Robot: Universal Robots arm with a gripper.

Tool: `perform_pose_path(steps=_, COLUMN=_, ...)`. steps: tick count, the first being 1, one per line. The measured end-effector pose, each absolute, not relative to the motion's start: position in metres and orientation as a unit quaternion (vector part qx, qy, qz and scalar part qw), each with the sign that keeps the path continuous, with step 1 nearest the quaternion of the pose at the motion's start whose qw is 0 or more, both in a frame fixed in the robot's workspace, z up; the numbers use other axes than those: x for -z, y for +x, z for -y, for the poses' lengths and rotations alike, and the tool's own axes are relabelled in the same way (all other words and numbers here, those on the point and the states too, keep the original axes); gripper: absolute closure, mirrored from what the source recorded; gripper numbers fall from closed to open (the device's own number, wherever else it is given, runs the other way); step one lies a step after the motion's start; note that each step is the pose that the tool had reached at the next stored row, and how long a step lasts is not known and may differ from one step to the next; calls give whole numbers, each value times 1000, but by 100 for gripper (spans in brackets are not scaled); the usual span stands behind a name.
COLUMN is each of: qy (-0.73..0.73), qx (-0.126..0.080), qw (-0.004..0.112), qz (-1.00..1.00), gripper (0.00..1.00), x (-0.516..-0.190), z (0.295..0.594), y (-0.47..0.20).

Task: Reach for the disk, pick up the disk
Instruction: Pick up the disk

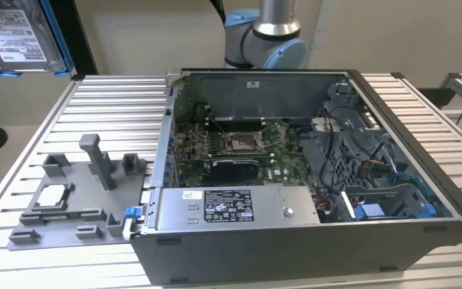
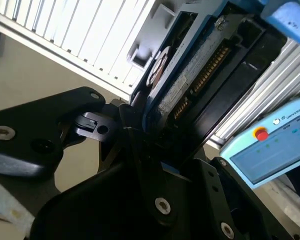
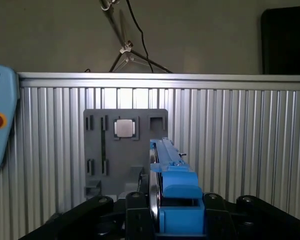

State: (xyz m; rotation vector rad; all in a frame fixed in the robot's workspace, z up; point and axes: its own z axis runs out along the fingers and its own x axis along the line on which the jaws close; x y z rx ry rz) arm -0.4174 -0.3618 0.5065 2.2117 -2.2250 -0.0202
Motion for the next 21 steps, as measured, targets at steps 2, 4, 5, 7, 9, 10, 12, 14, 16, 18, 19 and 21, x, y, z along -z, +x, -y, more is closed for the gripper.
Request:
perform_pose_path(steps=2, qy=705, qx=7, qw=3, qz=709, gripper=100, x=-506, z=362, y=-408)
perform_pose_path(steps=4, qy=705, qx=7, qw=3, qz=709, gripper=100, x=-507, z=362, y=-400)
perform_pose_path(steps=5, qy=705, qx=7, qw=3, qz=709, gripper=100, x=-507, z=362, y=-396)
perform_pose_path(steps=7, qy=705, qx=7, qw=3, qz=709, gripper=100, x=-507, z=362, y=-389)
perform_pose_path(steps=9, qy=705, qx=7, qw=3, qz=709, gripper=100, x=-506, z=362, y=-382)
perform_pose_path(steps=10, qy=705, qx=7, qw=3, qz=709, gripper=100, x=-507, z=362, y=-380)
perform_pose_path(steps=12, qy=705, qx=7, qw=3, qz=709, gripper=100, x=-506, z=362, y=-375)
perform_pose_path(steps=14, qy=705, qx=7, qw=3, qz=709, gripper=100, x=-506, z=362, y=-370)
perform_pose_path(steps=16, qy=705, qx=7, qw=3, qz=709, gripper=100, x=-506, z=362, y=-363)
perform_pose_path(steps=18, qy=705, qx=7, qw=3, qz=709, gripper=100, x=-505, z=363, y=-354)
perform_pose_path(steps=19, qy=705, qx=7, qw=3, qz=709, gripper=100, x=-505, z=364, y=-350)
perform_pose_path(steps=21, qy=705, qx=7, qw=3, qz=709, gripper=100, x=-503, z=367, y=-341)
